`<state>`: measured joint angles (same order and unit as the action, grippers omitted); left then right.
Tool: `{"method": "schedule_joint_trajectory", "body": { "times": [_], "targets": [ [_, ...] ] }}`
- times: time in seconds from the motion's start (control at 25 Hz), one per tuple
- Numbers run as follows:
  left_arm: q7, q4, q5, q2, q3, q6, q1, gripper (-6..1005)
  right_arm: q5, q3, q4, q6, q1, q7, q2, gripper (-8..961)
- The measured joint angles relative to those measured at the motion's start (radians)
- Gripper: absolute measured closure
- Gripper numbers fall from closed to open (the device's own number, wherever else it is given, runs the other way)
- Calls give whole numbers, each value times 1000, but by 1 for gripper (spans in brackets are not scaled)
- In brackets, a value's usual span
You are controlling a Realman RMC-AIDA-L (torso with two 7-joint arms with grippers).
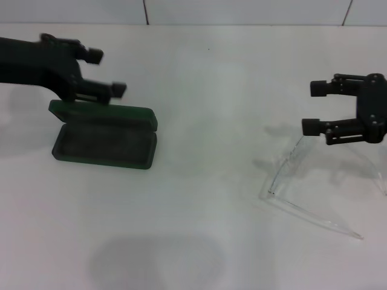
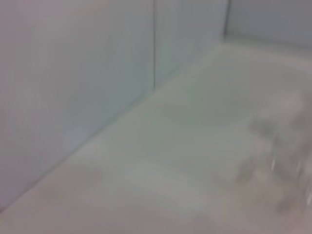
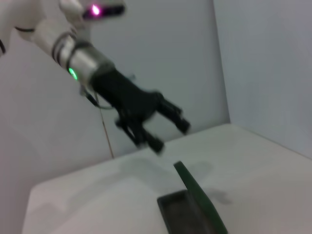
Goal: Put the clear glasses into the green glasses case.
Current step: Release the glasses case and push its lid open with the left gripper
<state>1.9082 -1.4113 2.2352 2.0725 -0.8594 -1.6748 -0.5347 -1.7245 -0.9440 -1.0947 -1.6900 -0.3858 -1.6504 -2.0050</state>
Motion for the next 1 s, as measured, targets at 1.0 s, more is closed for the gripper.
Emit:
{"method": "schedule_joint_trajectory", "body": {
  "times": [1.0],
  "targets": [
    [-14,144,414,14,-318,217,-128,174,17,73,46,-67,13,-21,-8,80]
  ]
}}
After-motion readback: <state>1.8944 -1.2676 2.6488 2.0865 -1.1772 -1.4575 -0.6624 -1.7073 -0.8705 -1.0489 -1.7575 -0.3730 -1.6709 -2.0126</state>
